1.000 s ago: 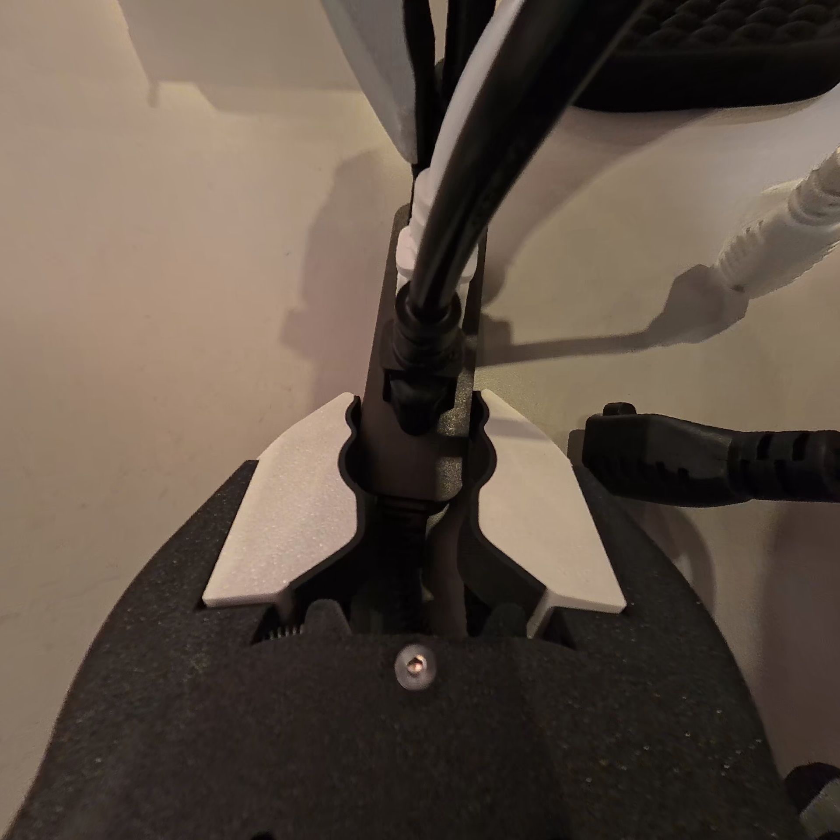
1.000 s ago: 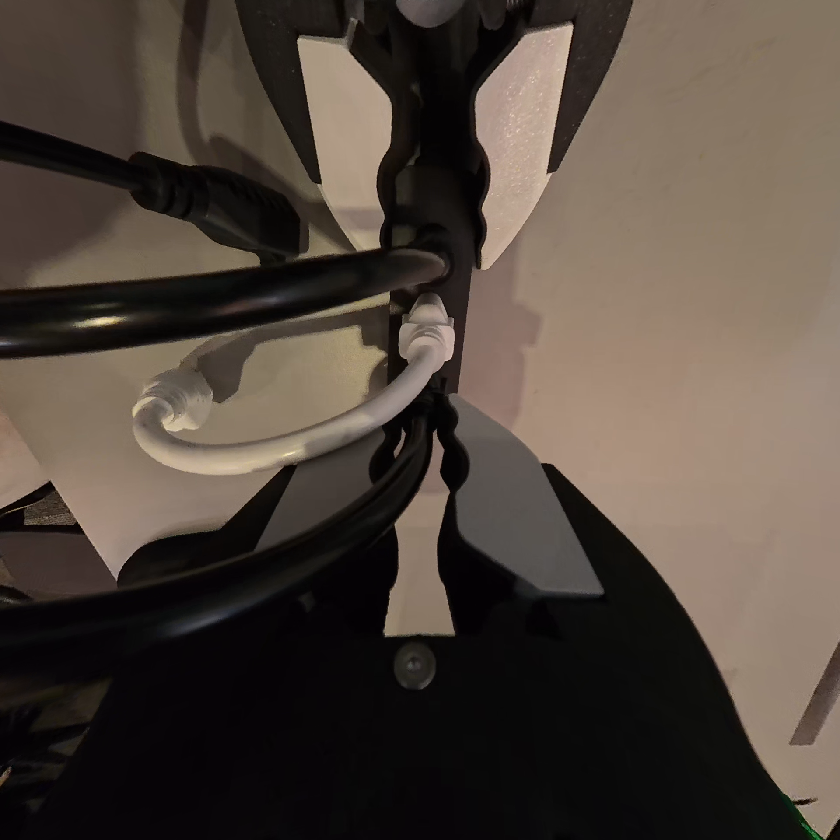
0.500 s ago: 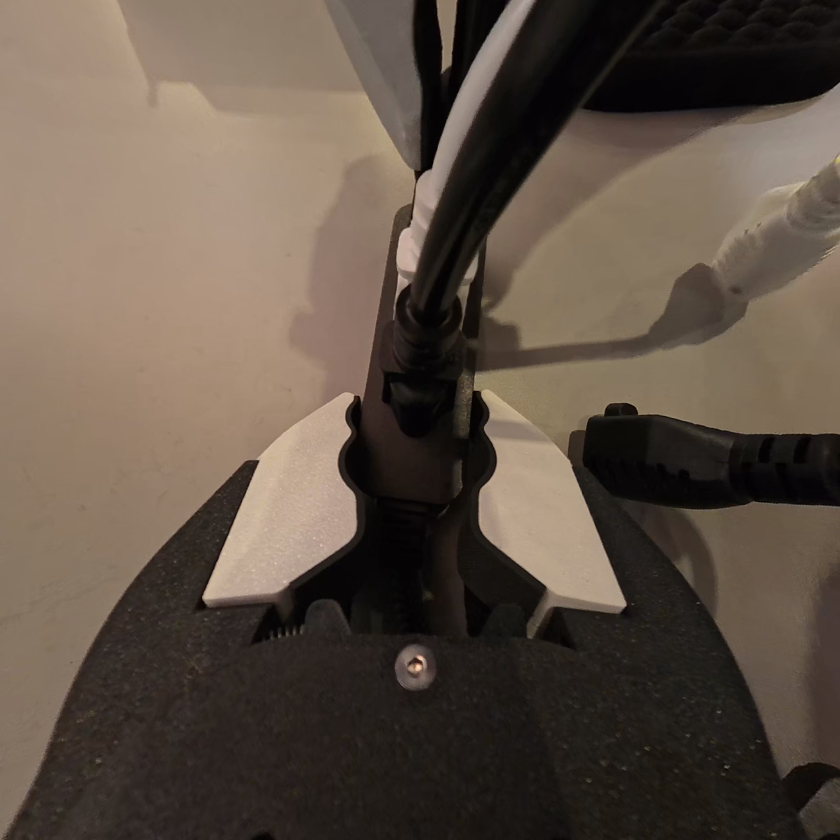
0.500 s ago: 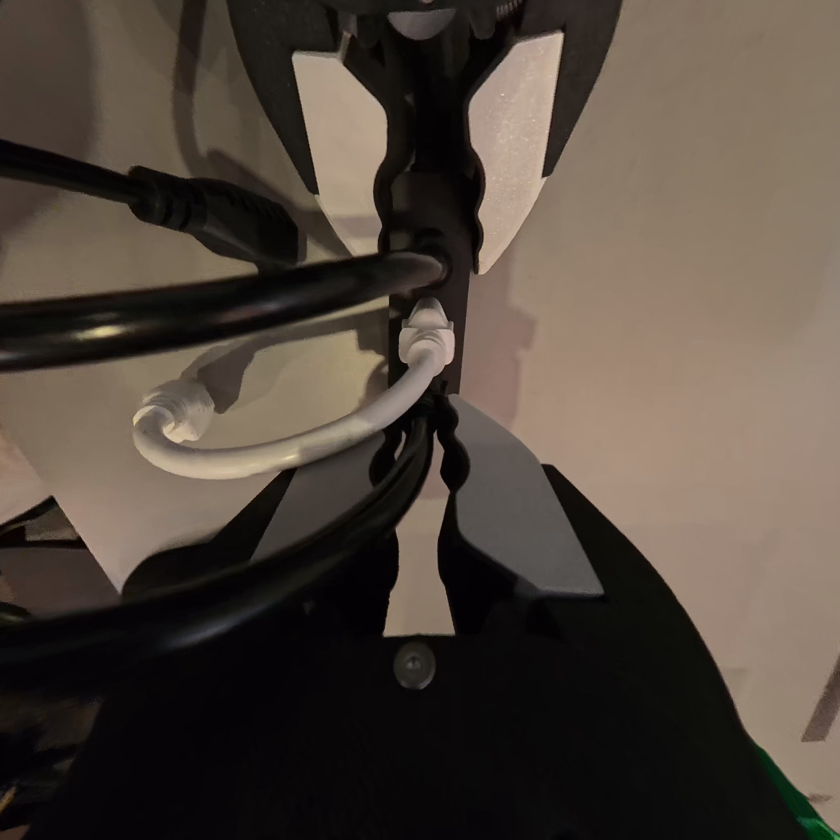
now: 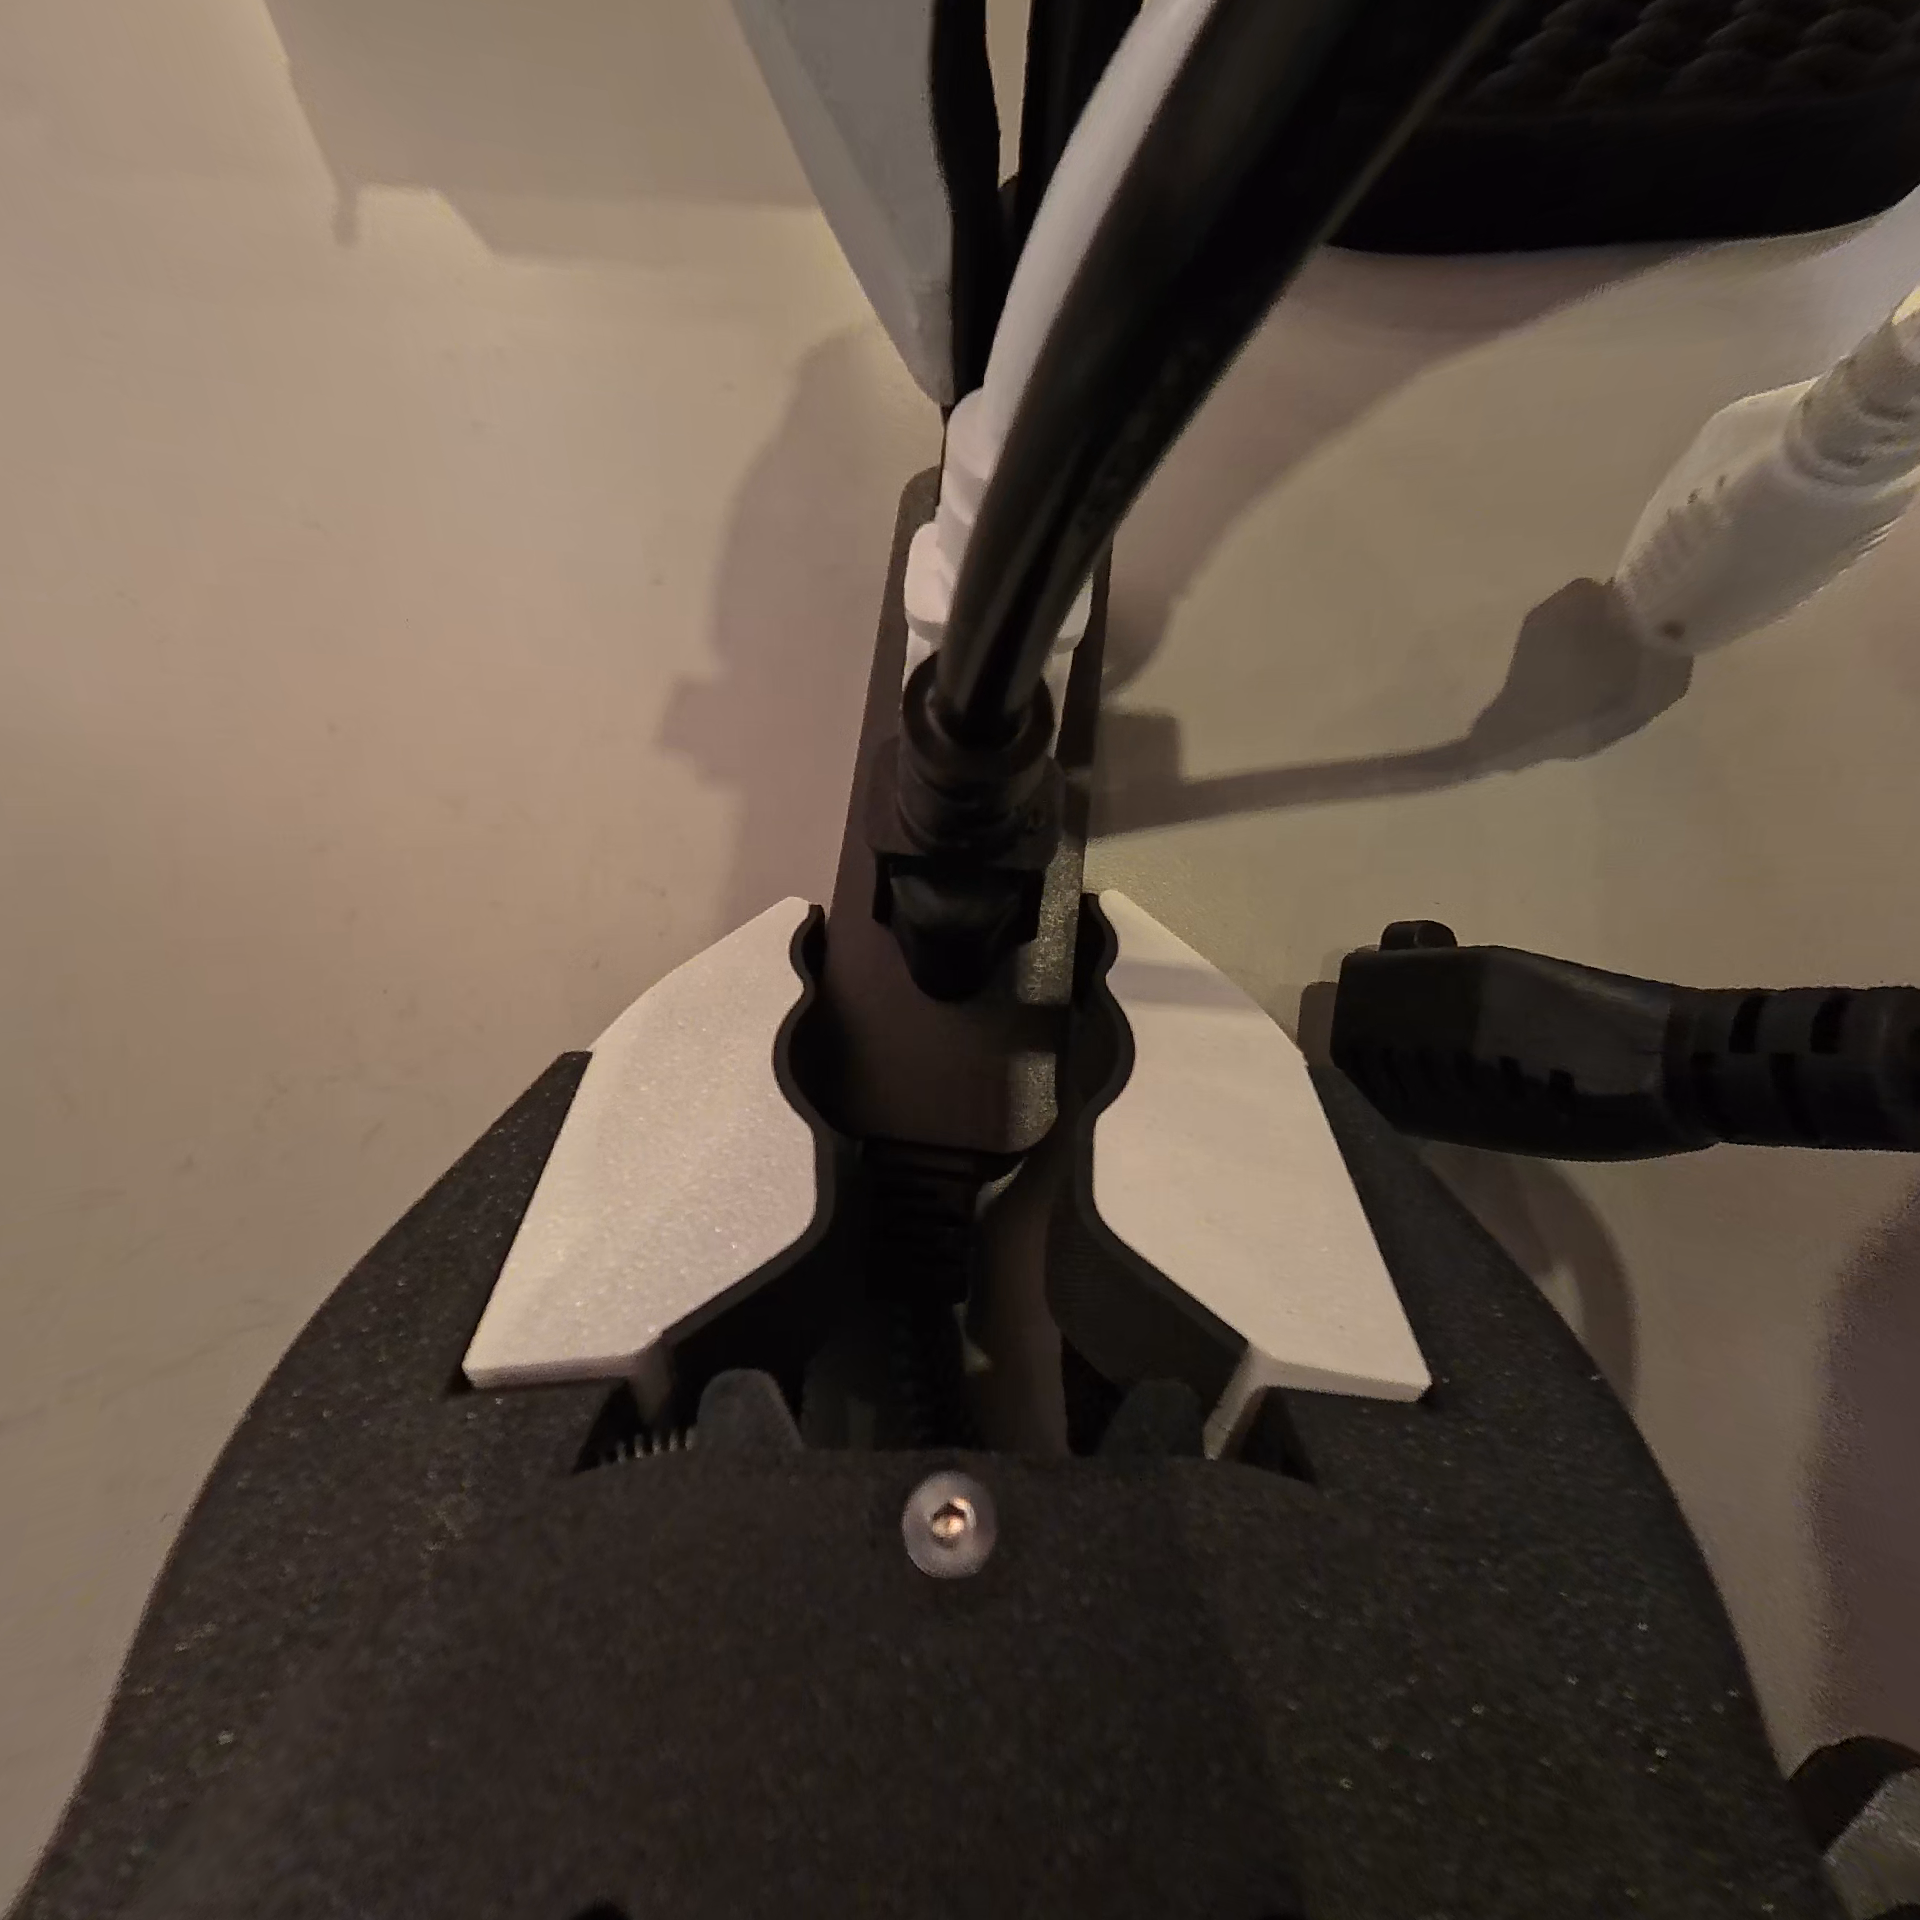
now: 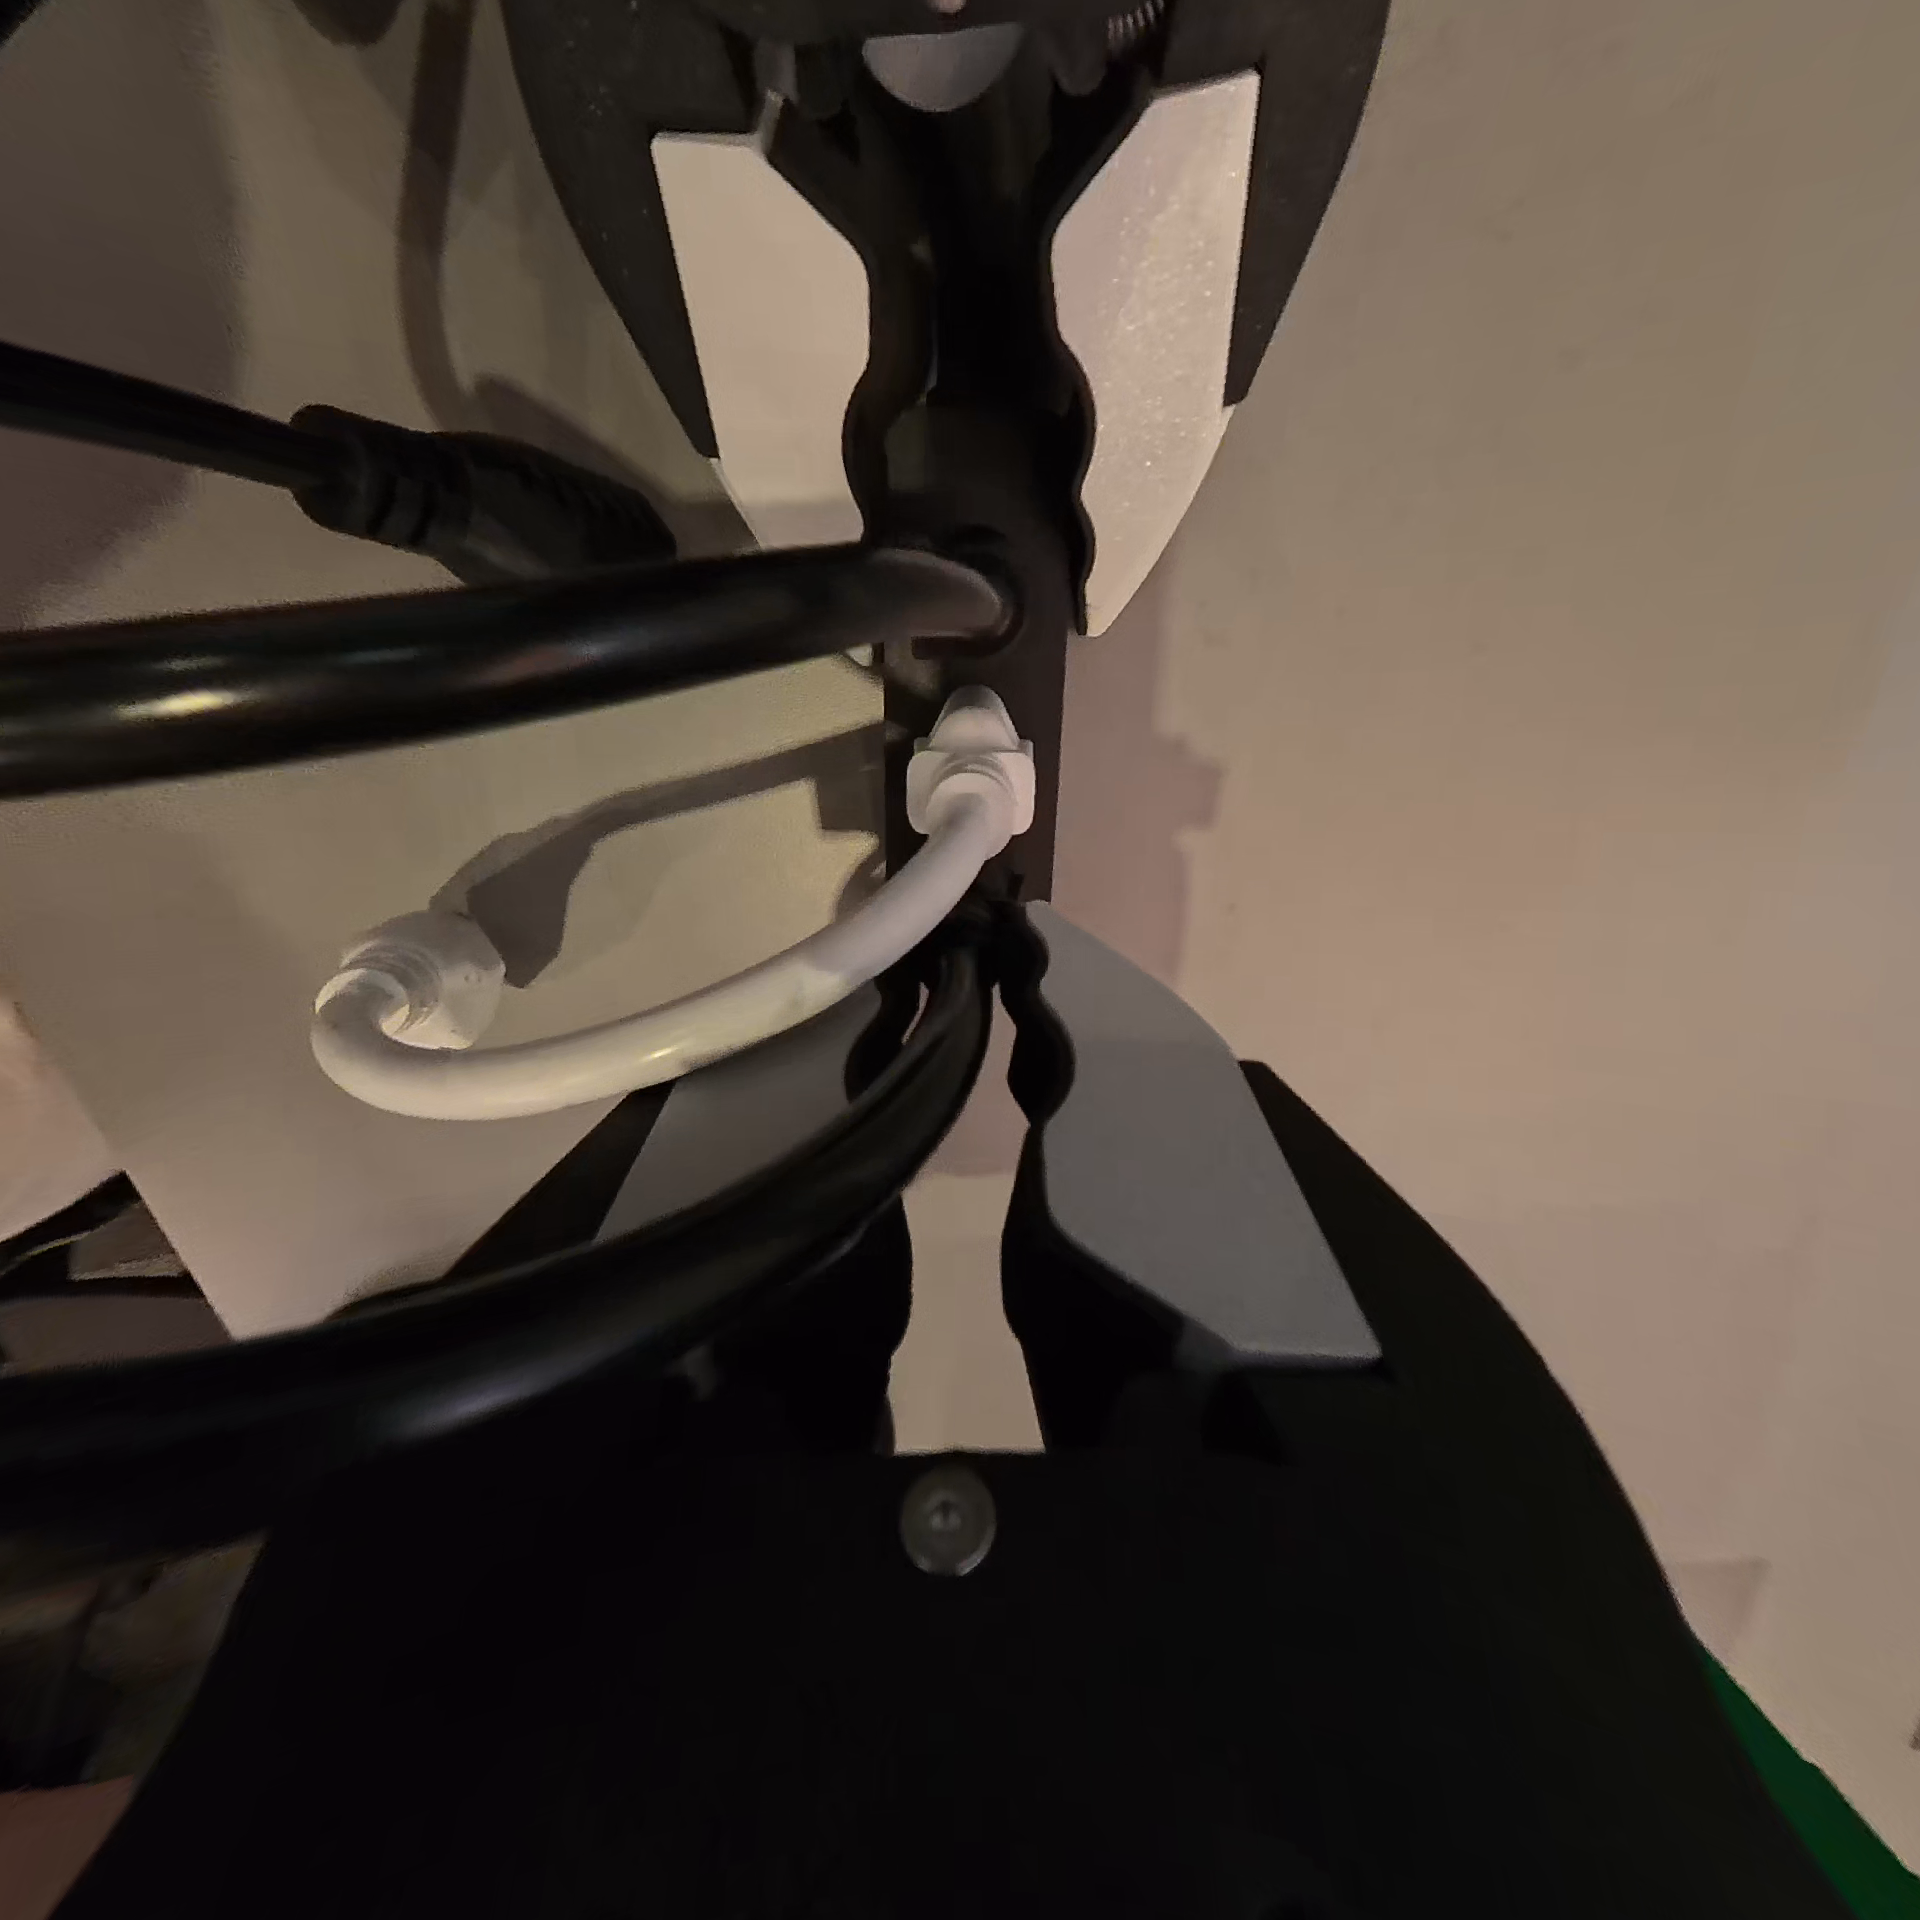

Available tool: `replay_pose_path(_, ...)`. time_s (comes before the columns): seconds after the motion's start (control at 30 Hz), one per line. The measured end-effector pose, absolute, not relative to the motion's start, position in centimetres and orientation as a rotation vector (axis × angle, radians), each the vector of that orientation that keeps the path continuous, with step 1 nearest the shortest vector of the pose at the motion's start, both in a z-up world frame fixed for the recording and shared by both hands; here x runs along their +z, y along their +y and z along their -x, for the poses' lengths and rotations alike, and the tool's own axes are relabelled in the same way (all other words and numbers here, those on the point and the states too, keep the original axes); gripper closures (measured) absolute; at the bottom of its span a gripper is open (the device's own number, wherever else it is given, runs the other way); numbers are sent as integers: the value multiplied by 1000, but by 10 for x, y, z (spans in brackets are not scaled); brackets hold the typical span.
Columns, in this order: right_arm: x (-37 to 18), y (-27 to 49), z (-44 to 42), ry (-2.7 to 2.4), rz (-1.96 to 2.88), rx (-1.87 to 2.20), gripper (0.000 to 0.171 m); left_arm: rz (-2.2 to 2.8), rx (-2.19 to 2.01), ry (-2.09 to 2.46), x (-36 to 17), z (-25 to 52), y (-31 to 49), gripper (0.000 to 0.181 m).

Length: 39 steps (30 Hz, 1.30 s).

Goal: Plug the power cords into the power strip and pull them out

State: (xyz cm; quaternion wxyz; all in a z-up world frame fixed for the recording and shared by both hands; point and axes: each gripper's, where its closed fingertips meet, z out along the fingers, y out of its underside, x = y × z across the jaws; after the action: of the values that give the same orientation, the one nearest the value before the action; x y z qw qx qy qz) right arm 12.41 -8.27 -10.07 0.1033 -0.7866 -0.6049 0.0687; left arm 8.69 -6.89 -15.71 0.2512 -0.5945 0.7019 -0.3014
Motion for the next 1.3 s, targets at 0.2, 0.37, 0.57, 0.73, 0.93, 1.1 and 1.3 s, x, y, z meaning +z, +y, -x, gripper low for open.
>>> replay_pose_path(0.2,-101,-83,-124,-1899,2309,109,156,1617,-821,1909,-157,-87,-69,136)
replay_pose_path(0.37,-101,-74,-118,-2061,2226,79,156,1642,-802,1884,-157,-77,-58,135)
replay_pose_path(0.57,-100,-59,-108,-2067,2213,106,155,1673,-785,1847,-157,-68,-48,136)
replay_pose_path(0.73,-100,-60,-107,-1978,2217,148,155,1672,-791,1848,-157,-68,-49,136)
replay_pose_path(0.93,-100,-59,-107,-1938,2248,167,155,1671,-792,1847,-156,-68,-49,136)
replay_pose_path(1.1,-99,-58,-108,-1883,2272,201,154,1662,-795,1859,-157,-67,-49,136)
replay_pose_path(1.3,-98,-58,-103,-1863,2236,245,154,1651,-801,1874,-157,-67,-50,136)
